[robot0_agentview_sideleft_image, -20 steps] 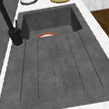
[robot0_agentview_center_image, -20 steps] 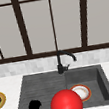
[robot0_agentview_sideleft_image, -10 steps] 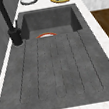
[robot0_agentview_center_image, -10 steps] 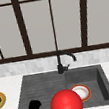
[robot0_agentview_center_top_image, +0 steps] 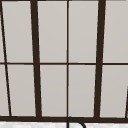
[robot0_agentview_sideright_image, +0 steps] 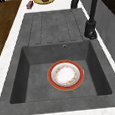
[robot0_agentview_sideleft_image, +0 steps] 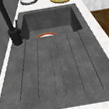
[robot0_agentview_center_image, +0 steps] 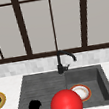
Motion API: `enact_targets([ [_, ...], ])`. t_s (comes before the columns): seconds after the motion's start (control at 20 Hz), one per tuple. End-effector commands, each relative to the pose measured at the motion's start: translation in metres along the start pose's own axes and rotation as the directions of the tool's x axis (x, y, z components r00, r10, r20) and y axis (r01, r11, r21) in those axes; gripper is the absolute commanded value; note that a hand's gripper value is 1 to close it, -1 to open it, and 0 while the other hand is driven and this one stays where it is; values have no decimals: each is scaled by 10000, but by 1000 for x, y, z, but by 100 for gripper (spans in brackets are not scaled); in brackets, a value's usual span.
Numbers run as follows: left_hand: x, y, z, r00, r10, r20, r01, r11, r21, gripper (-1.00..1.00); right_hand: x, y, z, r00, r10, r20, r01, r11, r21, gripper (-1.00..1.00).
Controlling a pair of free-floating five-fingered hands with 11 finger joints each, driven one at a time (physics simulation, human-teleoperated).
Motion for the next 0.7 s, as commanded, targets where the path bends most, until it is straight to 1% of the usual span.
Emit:
enact_targets([
  [0.0,0,0,0,10000,0,0,0,10000,0,0,-13,-19,9,9978,-634,207,630,9978,182,-100],
  [0.1,0,0,0,10000,0,0,0,10000,0,0,-19,-24,15,9975,-662,237,651,9969,435,-100],
  [0.2,0,0,0,10000,0,0,0,10000,0,0,-25,-32,21,9972,-732,175,722,9961,501,-100],
  [0.3,0,0,0,10000,0,0,0,10000,0,0,-28,-41,28,9962,-859,-125,864,9951,487,-100],
  [0.4,0,0,0,10000,0,0,0,10000,0,0,-19,-47,40,9933,-1052,-489,1068,9937,325,-100],
  [0.45,0,0,0,10000,0,0,0,10000,0,0,-21,-46,39,9919,-783,-998,799,9967,123,-100],
  [0.5,0,0,0,10000,0,0,0,10000,0,0,-21,-46,39,9881,-632,-1404,651,9978,86,-100],
  [0.6,0,0,0,10000,0,0,0,10000,0,0,-21,-45,40,9809,-761,-1791,777,9970,15,-100],
  [0.65,0,0,0,10000,0,0,0,10000,0,0,-21,-45,40,9769,-748,-2001,766,9971,15,-100],
])
